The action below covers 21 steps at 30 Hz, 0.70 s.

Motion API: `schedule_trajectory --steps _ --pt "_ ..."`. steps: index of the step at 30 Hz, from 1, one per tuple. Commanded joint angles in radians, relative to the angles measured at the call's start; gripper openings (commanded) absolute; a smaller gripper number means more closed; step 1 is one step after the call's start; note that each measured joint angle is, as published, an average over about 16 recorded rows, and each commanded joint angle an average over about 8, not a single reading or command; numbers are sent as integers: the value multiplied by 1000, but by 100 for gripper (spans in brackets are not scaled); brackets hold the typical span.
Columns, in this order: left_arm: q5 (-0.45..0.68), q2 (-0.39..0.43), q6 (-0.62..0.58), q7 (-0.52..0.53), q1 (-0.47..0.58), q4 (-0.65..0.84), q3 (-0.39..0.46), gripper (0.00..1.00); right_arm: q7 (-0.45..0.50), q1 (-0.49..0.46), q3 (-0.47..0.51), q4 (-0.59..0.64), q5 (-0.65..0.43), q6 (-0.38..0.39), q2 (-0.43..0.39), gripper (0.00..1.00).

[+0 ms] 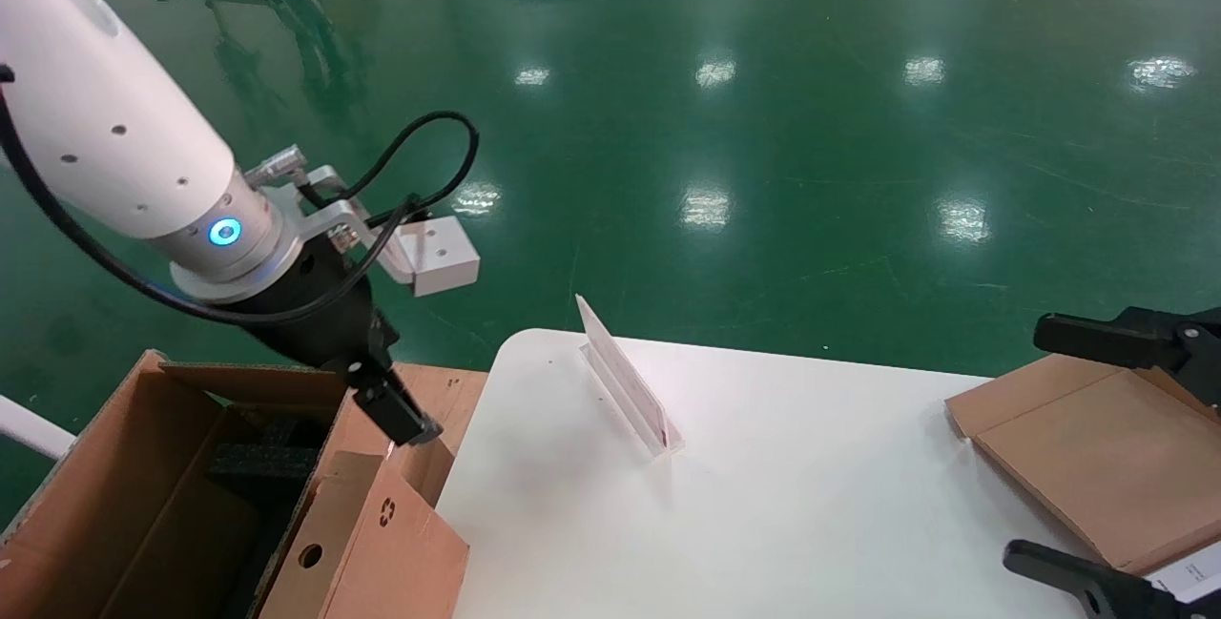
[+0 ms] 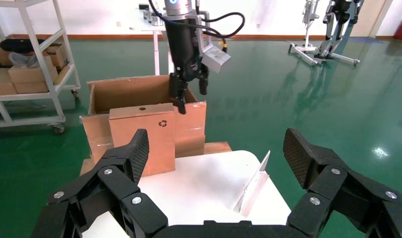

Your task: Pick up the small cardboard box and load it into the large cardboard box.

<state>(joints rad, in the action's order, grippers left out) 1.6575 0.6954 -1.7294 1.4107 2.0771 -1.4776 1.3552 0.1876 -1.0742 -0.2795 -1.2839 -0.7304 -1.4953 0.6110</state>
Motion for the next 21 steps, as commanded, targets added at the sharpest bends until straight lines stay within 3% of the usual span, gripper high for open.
schedule_trajectory --steps 1,13,21 --pt "-12 -9 -2 24 8 -1 15 100 0 0 0 0 0 0 0 100" --pt "-94 22 -8 249 92 -2 240 100 0 0 0 0 0 0 0 100" --pt "-162 59 -10 341 149 -2 347 100 0 0 0 0 0 0 0 100"
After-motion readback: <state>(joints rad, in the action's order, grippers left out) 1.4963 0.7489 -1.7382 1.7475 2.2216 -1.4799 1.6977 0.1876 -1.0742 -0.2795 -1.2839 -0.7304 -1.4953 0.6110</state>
